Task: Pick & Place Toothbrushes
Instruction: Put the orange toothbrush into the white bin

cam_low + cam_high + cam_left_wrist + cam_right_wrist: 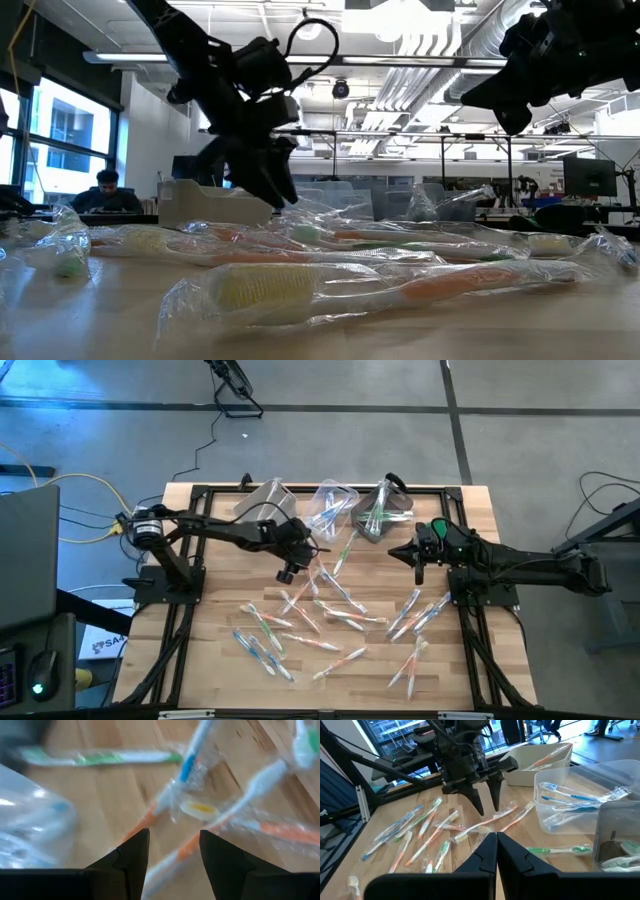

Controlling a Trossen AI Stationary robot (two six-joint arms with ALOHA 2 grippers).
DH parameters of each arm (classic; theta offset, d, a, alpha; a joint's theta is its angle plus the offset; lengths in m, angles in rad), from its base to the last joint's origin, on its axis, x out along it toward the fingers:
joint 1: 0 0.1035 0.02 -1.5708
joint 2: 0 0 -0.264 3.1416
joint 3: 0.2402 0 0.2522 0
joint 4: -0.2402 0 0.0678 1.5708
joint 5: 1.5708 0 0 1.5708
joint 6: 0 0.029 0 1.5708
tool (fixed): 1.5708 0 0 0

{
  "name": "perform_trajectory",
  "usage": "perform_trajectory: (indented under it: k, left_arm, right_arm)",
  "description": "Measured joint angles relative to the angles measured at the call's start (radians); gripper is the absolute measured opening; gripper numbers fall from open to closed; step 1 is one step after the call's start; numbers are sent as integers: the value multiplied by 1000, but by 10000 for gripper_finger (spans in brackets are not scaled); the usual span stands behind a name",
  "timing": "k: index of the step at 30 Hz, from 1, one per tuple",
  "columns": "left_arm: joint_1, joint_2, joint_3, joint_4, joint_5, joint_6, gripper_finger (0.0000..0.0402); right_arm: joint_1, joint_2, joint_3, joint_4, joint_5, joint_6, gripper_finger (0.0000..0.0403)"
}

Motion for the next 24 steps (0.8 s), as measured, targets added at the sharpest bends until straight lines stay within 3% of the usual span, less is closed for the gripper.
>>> perform_trajectory:
  k: [12, 19, 24]
  left_arm:
    - [0, 59, 0, -22, 21, -32, 171]
    - [0, 64, 0, -119, 39, -37, 170]
    - [0, 64, 0, -130, 47, -43, 145]
  right_arm:
    - [0, 2, 0, -8, 0, 0, 2]
    - [0, 2, 0, -8, 1, 0, 2]
    - [0, 2, 0, -7, 1, 0, 2]
